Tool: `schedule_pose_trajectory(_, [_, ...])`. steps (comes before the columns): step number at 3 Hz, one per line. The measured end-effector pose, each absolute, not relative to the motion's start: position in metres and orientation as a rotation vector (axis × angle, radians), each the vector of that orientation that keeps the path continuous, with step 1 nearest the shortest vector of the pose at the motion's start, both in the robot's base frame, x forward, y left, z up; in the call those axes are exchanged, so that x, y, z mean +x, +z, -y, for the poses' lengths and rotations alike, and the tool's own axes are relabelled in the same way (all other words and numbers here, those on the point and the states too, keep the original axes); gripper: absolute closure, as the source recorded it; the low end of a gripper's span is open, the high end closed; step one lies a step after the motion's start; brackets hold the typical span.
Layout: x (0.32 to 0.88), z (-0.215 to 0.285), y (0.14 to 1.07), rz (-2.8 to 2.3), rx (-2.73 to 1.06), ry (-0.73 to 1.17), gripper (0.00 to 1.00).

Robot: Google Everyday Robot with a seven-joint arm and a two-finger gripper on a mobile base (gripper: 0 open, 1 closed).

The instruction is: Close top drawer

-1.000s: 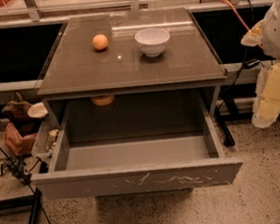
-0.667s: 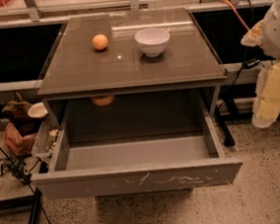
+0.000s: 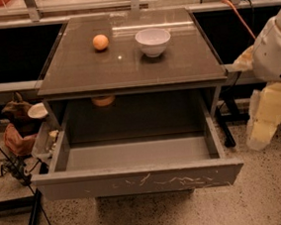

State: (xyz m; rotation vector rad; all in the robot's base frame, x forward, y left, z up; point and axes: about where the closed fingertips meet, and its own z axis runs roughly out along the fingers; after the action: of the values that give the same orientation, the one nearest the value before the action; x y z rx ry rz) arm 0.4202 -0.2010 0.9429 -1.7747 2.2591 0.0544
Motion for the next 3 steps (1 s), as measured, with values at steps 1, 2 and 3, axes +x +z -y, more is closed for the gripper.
schedule_pose_trajectory(1, [0.398, 0.187, 0.898, -2.272, -1.829, 0.256, 0.0])
schedule_pose_trajectory(2, [0.386, 0.172, 0.84, -2.26, -1.89, 0.491, 0.0])
schedule_pose_trajectory(3, [0.386, 0.172, 0.84, -2.26, -1.89, 0.492, 0.0])
